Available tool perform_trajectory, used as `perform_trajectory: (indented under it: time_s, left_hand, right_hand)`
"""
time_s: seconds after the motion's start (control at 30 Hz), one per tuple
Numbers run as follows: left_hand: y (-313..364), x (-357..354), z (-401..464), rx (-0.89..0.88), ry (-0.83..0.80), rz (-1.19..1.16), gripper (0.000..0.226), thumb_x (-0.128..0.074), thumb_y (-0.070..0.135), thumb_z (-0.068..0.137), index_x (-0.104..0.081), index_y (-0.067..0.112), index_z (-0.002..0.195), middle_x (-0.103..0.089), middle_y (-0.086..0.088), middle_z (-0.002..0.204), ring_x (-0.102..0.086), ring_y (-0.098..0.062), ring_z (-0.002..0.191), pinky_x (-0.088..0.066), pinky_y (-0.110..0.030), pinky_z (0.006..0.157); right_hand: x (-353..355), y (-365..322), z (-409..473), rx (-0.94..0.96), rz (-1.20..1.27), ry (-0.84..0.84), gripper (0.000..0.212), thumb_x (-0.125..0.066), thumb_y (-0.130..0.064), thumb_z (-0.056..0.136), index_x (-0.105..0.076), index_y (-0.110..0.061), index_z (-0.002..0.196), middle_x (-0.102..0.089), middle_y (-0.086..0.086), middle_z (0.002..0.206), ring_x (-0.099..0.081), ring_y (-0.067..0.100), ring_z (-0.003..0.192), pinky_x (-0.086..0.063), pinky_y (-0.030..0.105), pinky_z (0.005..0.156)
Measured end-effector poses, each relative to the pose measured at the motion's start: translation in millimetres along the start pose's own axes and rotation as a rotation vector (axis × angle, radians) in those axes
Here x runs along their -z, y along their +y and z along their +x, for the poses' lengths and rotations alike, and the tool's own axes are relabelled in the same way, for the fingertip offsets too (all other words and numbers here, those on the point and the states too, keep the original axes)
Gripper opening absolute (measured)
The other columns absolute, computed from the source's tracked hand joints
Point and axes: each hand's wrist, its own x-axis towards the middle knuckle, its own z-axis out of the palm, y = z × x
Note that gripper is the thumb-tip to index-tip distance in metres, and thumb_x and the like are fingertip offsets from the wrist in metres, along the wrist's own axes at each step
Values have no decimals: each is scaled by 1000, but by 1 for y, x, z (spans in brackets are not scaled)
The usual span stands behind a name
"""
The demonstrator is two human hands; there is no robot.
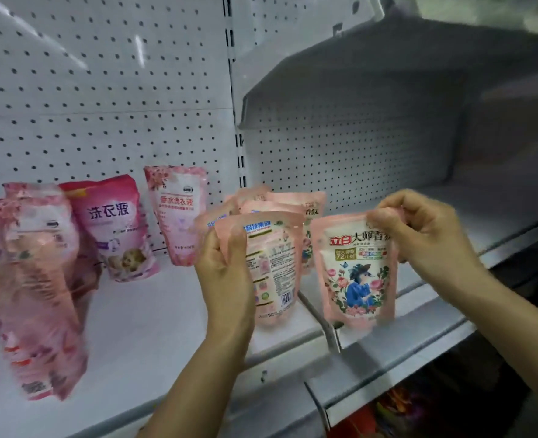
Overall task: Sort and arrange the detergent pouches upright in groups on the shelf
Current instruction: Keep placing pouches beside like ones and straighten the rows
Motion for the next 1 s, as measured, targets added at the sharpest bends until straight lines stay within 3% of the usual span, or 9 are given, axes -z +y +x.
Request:
perform_trajectory:
  time_s: [0.1,0.23,0.4,0.6,0.73,0.87,1.0]
  left_hand:
    - [-19,-10,5,8,2,5,17,-52,22,102,-64,14,111,-74,-10,106,-74,-22,90,-61,-33,73]
    - [-30,-25,8,78,23,-25,23,-49,17,103,-59,4,119,-77,-1,96,-76,-15,81,-59,-23,63]
    - [-31,-24,7,59,7,89,17,-51,17,101,-59,14,115,-76,2,102,-75,-14,86,-60,-25,67]
    - [-28,-18,1,27,-1,364,29,-61,19,94,-51,27,120,-67,5,119,-71,-12,100,-62,-32,78]
    - [-18,-19,-11,-35,-22,454,39,-66,14,91,-47,31,121,-63,11,122,-65,-4,108,-59,-33,89]
    - [-5,-10,-34,-208,66,556,38,-68,23,91,-48,34,120,-60,23,116,-60,1,109,-53,-23,90]
    - [4,26,-53,-344,279,664,34,-69,22,90,-50,27,118,-57,16,118,-55,-5,111,-48,-25,93]
  right_hand:
    - [-6,16,24,7,46,-23,10,-63,-8,89,-62,-7,79,-64,-7,60,-56,-2,47,-42,12,40]
    - [-13,42,57,-67,17,-142,10,-61,-10,92,-63,-8,83,-66,1,71,-54,-2,48,-44,16,43]
    - [-10,60,74,-83,-35,-213,9,-65,-19,90,-65,-12,84,-71,-9,71,-60,-1,56,-49,27,52]
    - [-4,53,72,89,-308,-210,21,-68,-43,77,-66,-33,96,-66,-19,96,-60,11,93,-52,44,80]
    - [-6,45,67,260,-384,-179,35,-63,-41,83,-62,-26,115,-54,-11,117,-45,13,115,-35,35,92]
    - [-15,30,59,482,-344,-114,38,-59,-36,85,-64,-15,115,-61,4,122,-47,22,118,-28,31,95]
    - [-41,2,34,716,-170,-95,29,-56,-26,88,-67,-7,107,-60,-1,109,-51,22,107,-32,30,93]
